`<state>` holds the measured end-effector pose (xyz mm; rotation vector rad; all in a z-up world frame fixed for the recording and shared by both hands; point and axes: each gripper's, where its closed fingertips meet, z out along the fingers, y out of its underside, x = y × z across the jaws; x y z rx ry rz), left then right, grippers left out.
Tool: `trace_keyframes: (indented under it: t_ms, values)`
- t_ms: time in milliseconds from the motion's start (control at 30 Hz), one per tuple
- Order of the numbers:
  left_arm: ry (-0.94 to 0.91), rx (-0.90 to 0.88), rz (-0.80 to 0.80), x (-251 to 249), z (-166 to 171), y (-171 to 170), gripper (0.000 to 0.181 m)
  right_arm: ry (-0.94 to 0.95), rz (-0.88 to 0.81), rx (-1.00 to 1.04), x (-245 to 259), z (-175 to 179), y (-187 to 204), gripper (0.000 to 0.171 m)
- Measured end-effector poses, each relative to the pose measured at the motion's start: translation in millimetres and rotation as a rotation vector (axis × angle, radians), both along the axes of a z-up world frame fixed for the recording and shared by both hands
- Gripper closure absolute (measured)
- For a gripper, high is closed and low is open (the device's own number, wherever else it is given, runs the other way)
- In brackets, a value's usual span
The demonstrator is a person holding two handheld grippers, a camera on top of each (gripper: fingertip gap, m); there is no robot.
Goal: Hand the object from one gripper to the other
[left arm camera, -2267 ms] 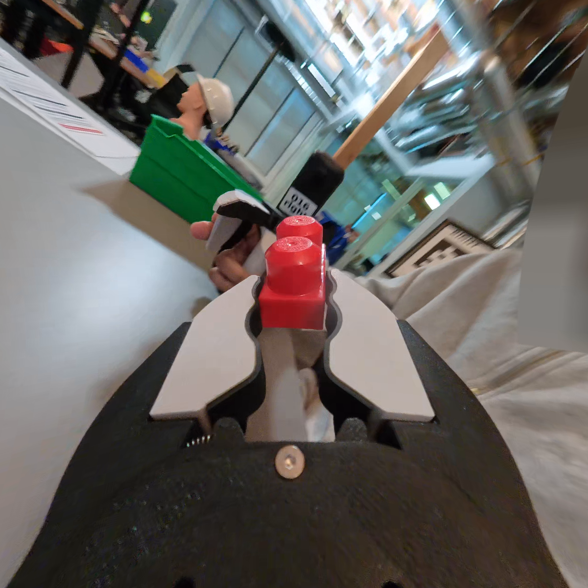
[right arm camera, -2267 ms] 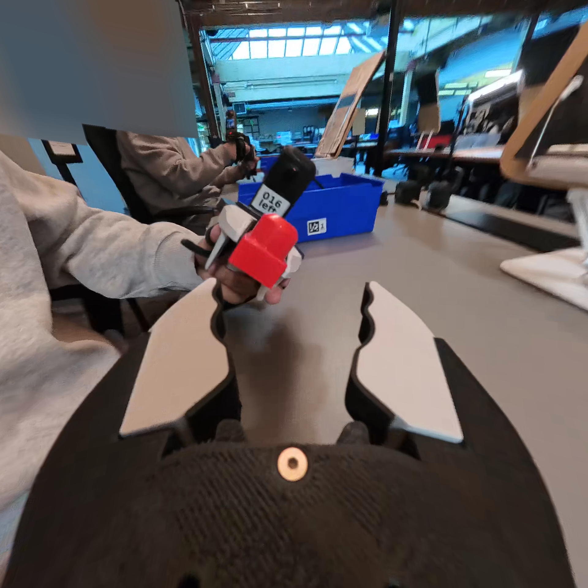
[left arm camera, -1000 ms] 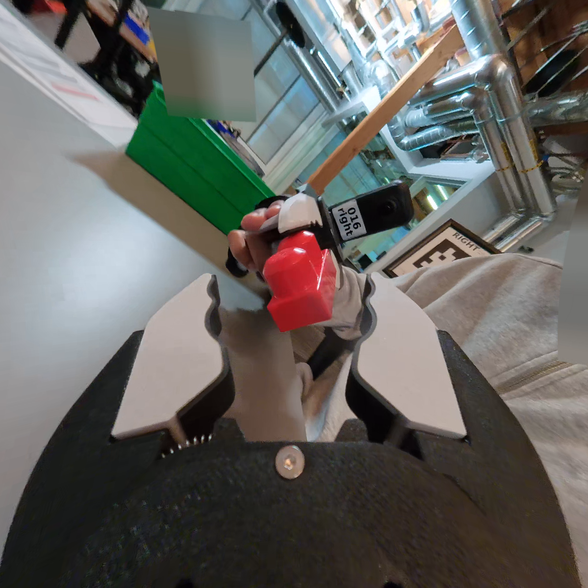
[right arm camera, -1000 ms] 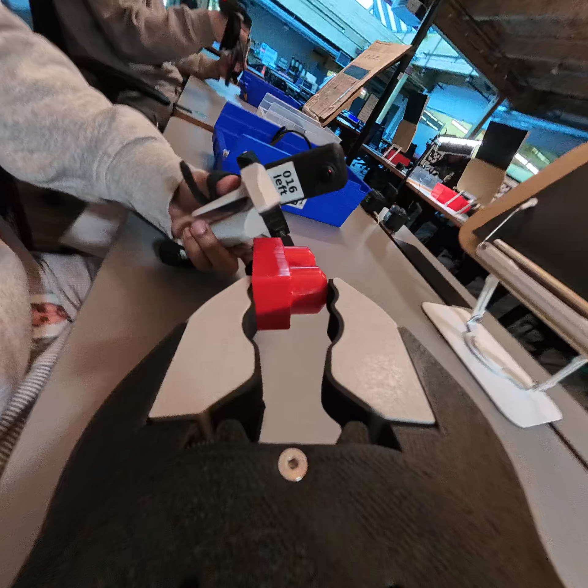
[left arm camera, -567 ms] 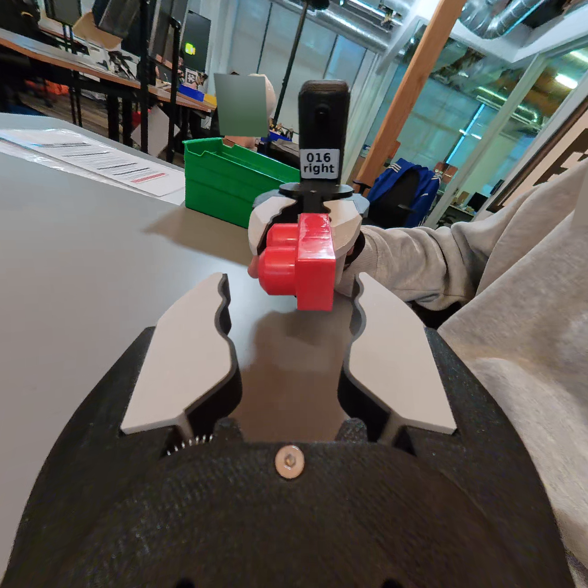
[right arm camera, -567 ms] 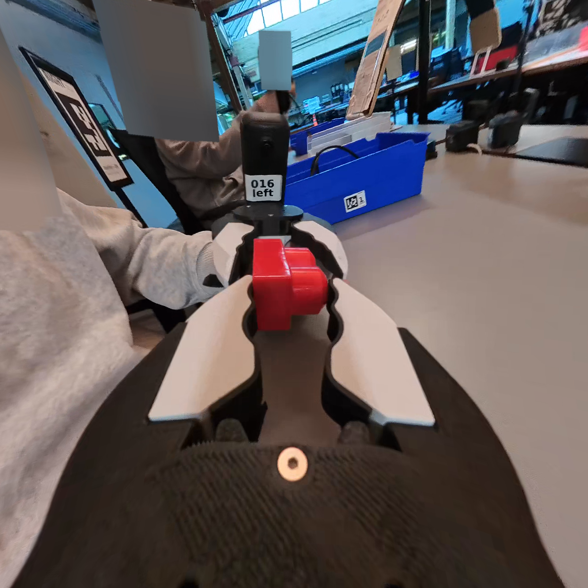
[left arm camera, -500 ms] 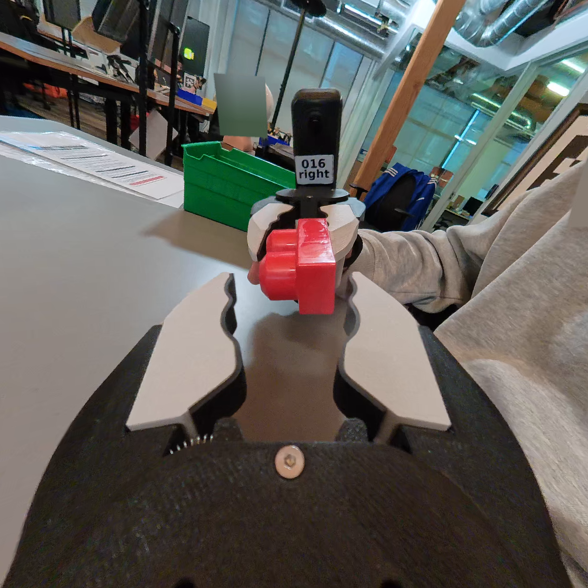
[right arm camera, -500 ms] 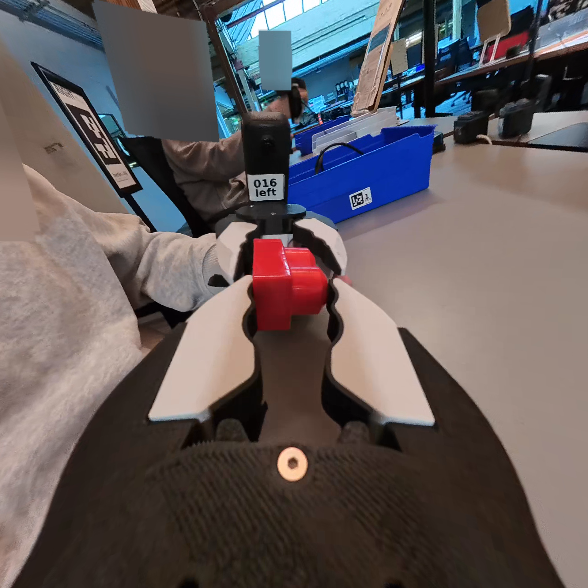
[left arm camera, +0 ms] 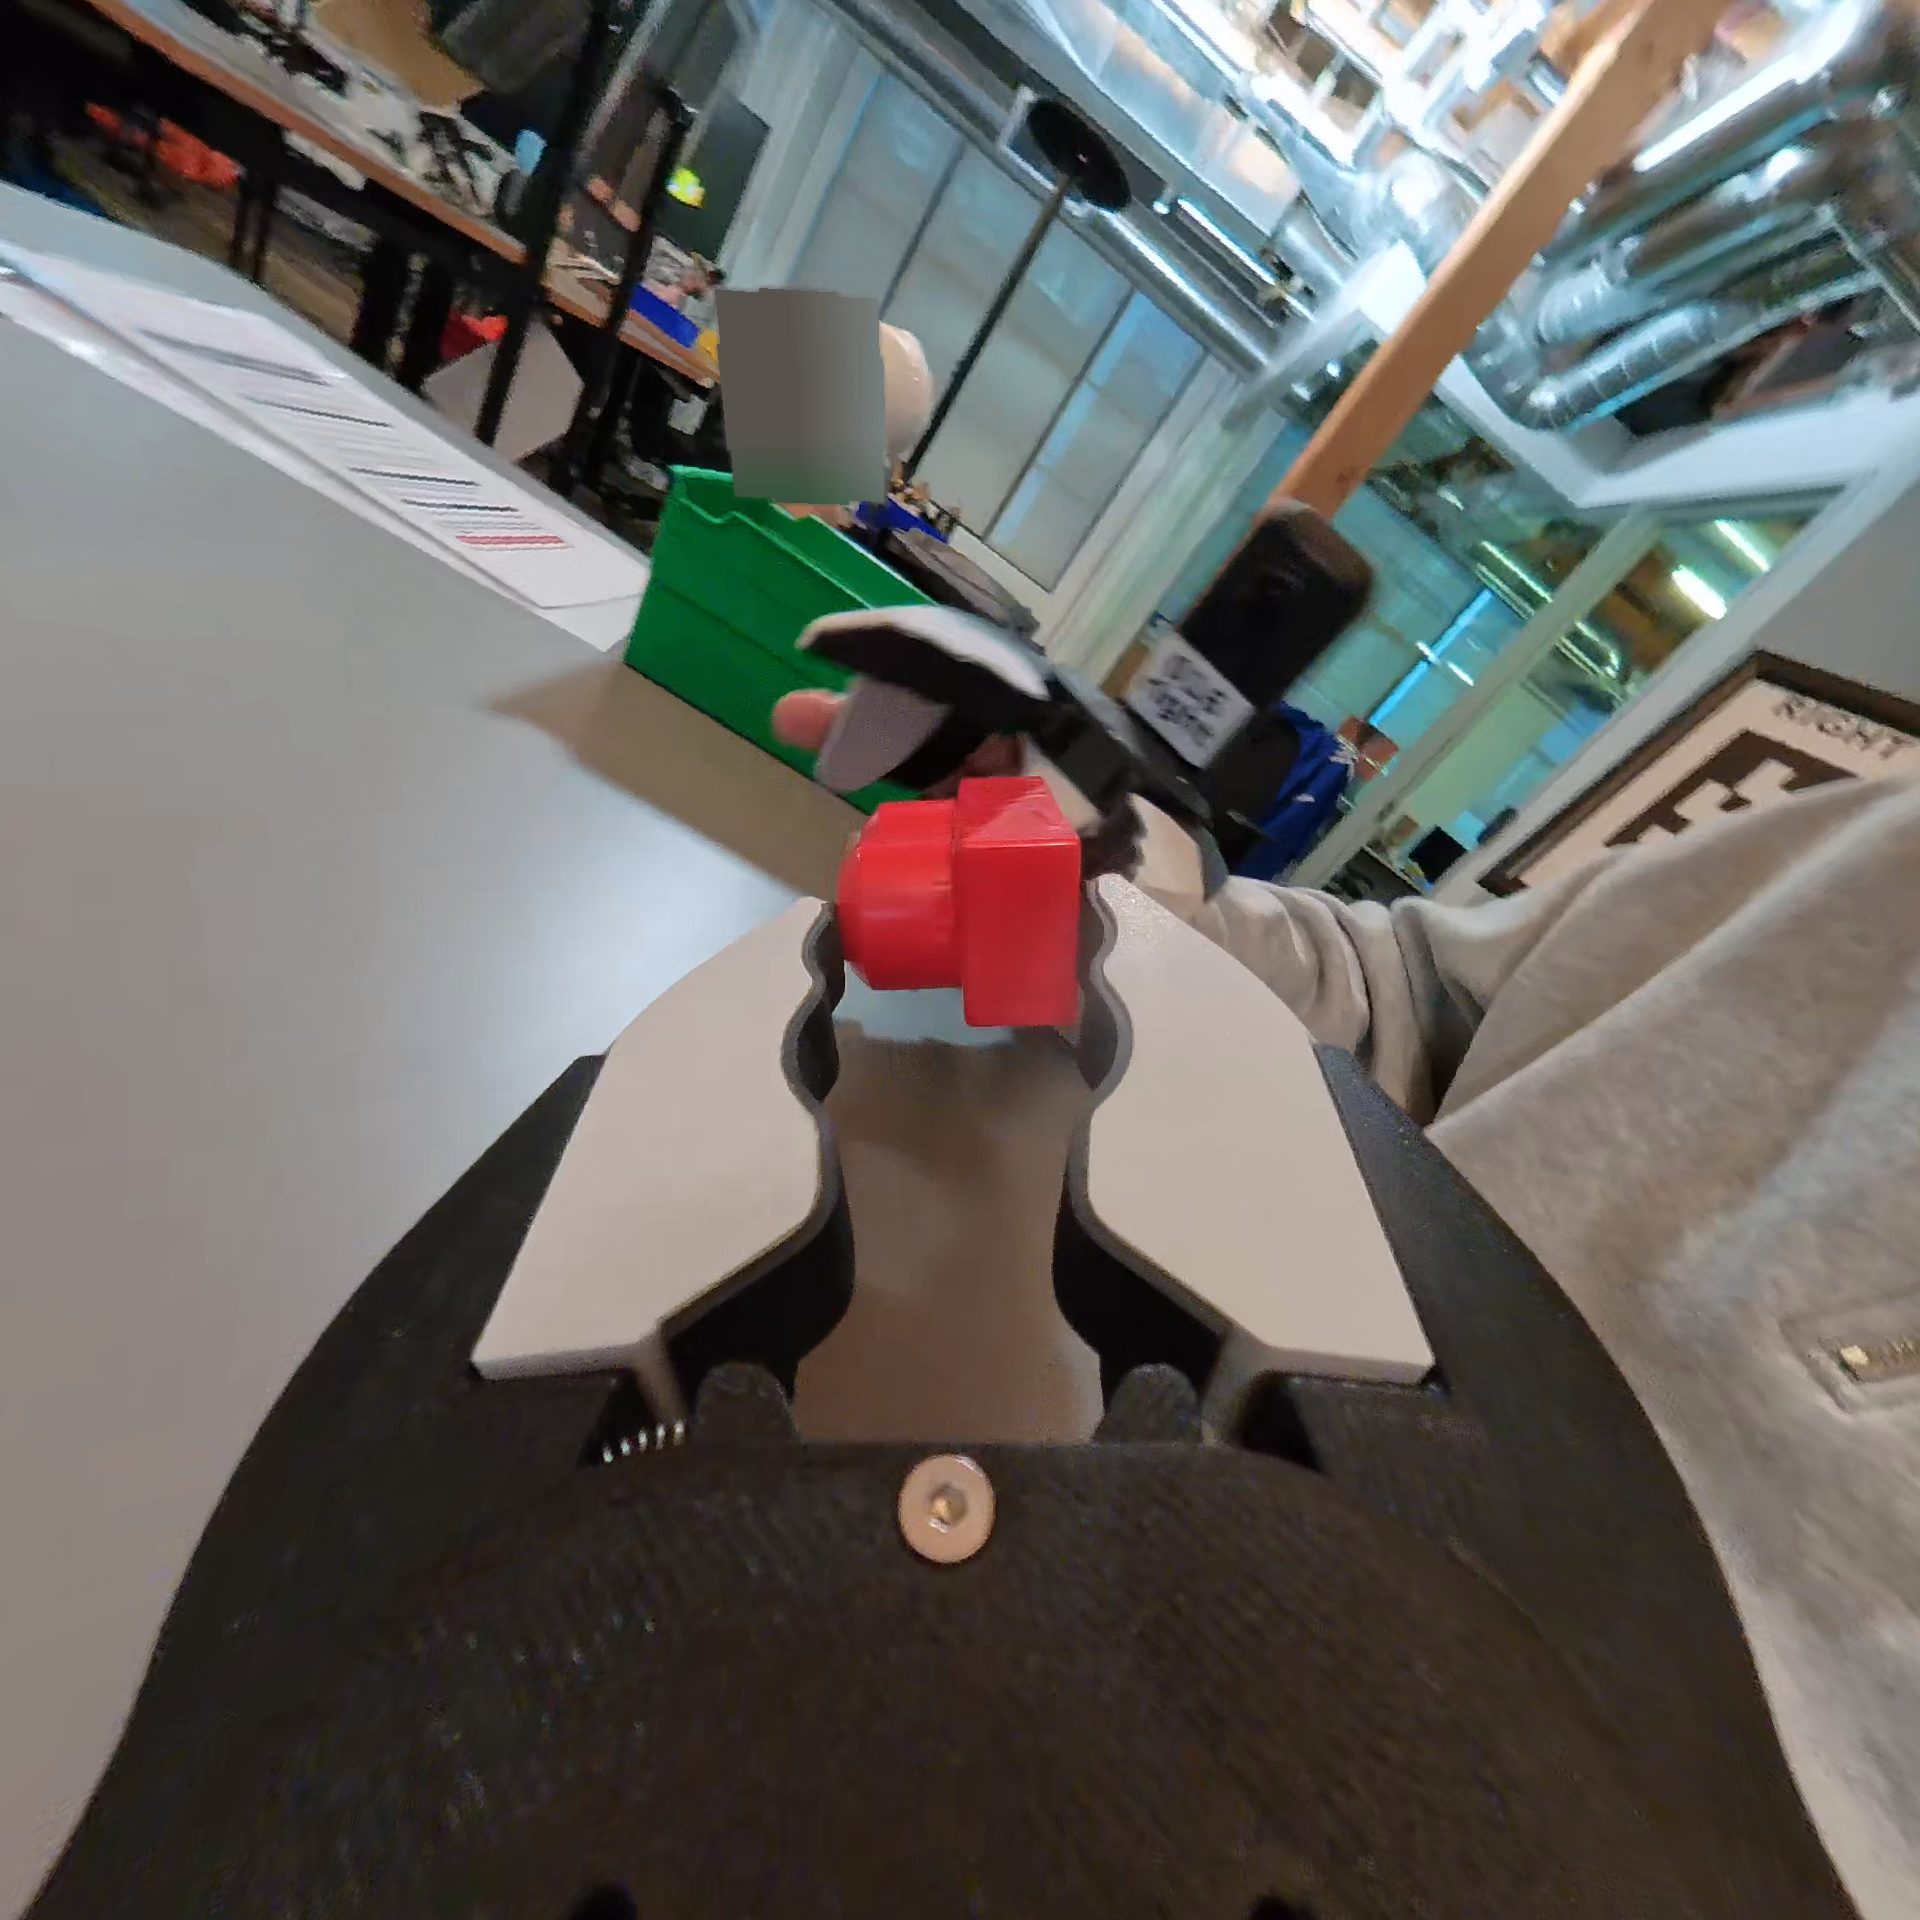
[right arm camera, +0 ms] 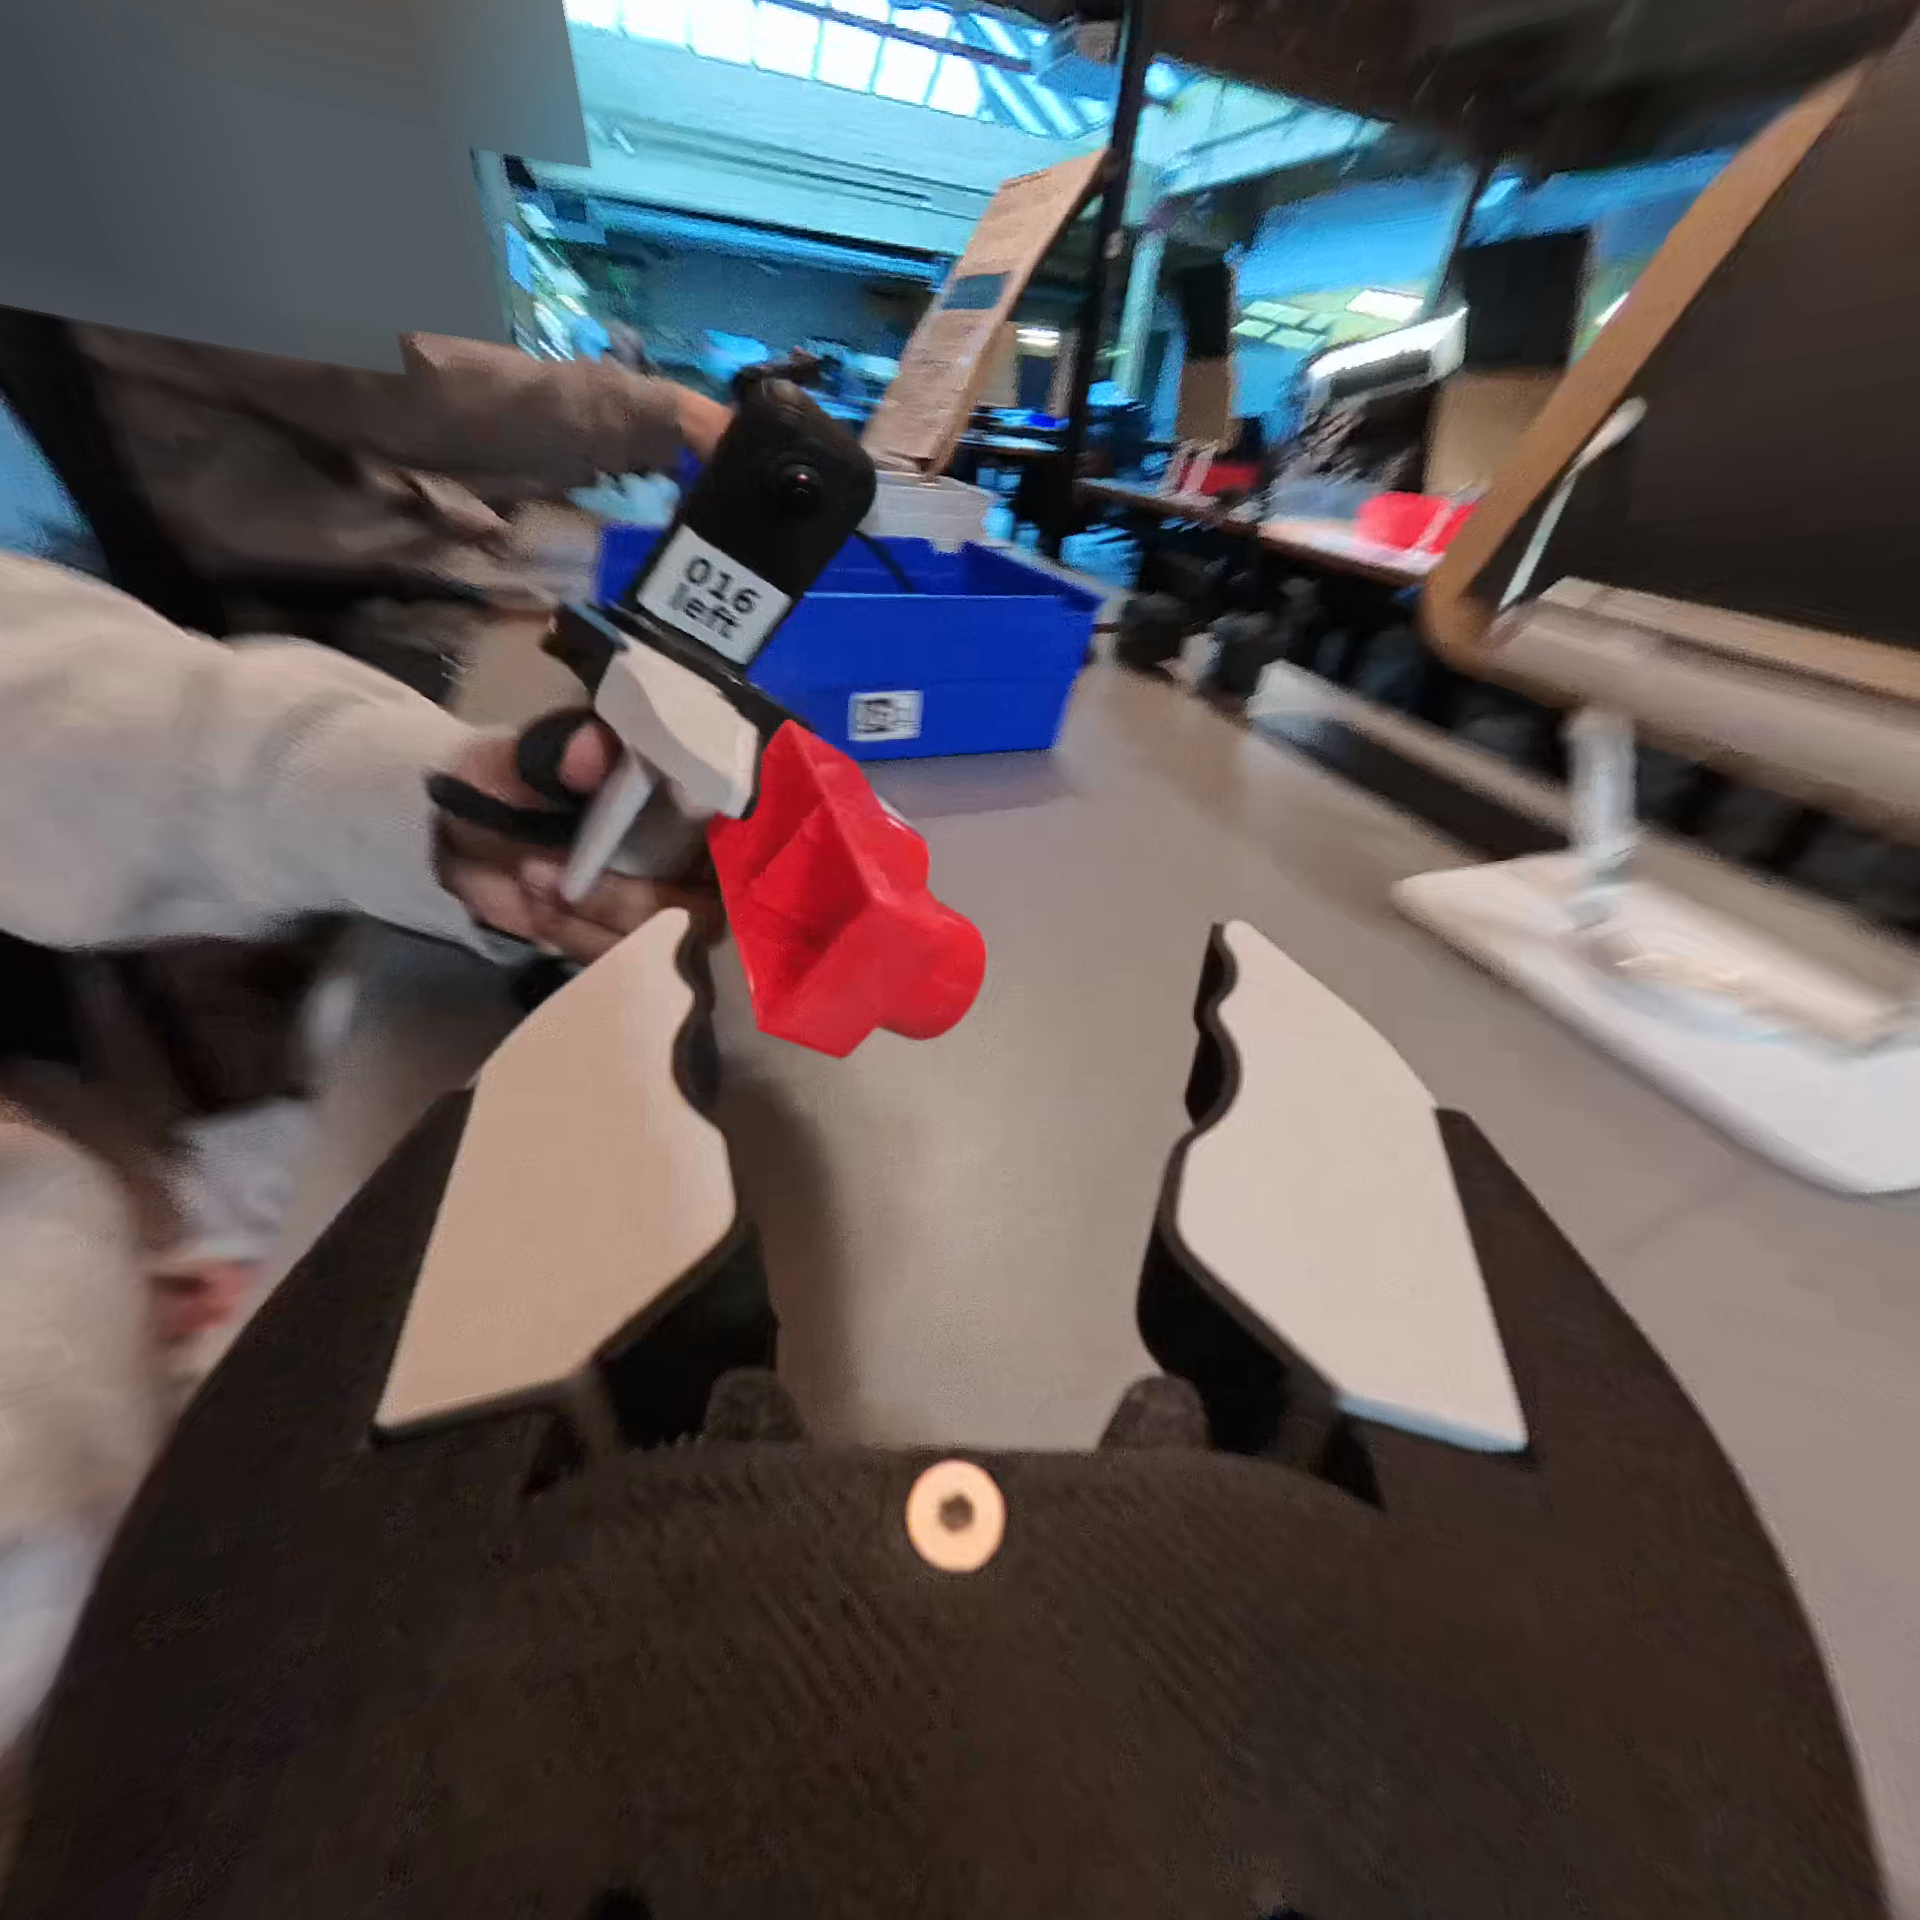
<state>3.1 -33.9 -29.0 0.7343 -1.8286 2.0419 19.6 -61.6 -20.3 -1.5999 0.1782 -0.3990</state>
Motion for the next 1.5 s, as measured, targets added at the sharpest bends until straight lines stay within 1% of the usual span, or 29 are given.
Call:
trace_keyframes:
  t_ms: [33,133,200,267,333,433,500,667,700,767,833,867,900,1067,1167,1267,1367,1500]
  values:
    - [0.019,0.006,0.024,5,-2,2,0.137,-0.102,-0.054,-0.050,2,2,-2,0.083]
    - [0.058,0.053,0.089,15,-11,7,0.137,-0.385,-0.197,-0.254,4,0,-3,0.098]
    - [0.070,0.108,0.138,20,-20,7,0.137,-0.524,-0.235,-0.411,1,-11,4,0.109]
    - [0.075,0.152,0.164,21,-25,5,0.137,-0.619,-0.258,-0.550,-1,-23,11,0.112]
    - [0.076,0.179,0.172,18,-28,1,0.137,-0.677,-0.272,-0.660,-2,-34,16,0.111]
    - [0.047,0.218,0.159,10,-31,-8,0.136,-0.698,-0.295,-0.749,-1,-43,17,0.118]
    - [0.015,0.247,0.161,7,-32,-12,0.137,-0.692,-0.319,-0.761,0,-42,16,0.131]
    - [-0.024,0.219,0.160,6,-28,-13,0.137,-0.660,-0.310,-0.752,-1,-41,15,0.133]
    - [-0.037,0.207,0.164,6,-26,-13,0.136,-0.649,-0.305,-0.741,-1,-41,15,0.133]
    - [-0.079,0.187,0.164,5,-20,-14,0.119,-0.591,-0.292,-0.691,-2,-39,15,0.133]
    - [-0.139,0.195,0.178,4,-17,-14,0.103,-0.475,-0.265,-0.592,-2,-33,15,0.134]
    - [-0.169,0.198,0.183,4,-15,-15,0.098,-0.400,-0.242,-0.527,-3,-29,15,0.134]
    - [-0.196,0.198,0.183,3,-14,-15,0.097,-0.322,-0.215,-0.454,-4,-25,14,0.134]
    - [-0.250,0.118,0.169,-4,1,-14,0.099,0.073,0.020,-0.015,-17,11,8,0.134]
    - [-0.261,0.056,0.162,-6,11,-11,0.109,0.302,0.133,0.182,-16,24,1,0.134]
    - [-0.259,0.023,0.151,-9,16,-9,0.117,0.425,0.215,0.218,-20,18,4,0.134]
    - [-0.242,-0.008,0.122,-13,20,-9,0.127,0.454,0.256,0.203,-28,12,13,0.134]
    - [-0.212,-0.054,0.093,-16,25,-8,0.135,0.457,0.287,0.200,-39,12,22,0.133]
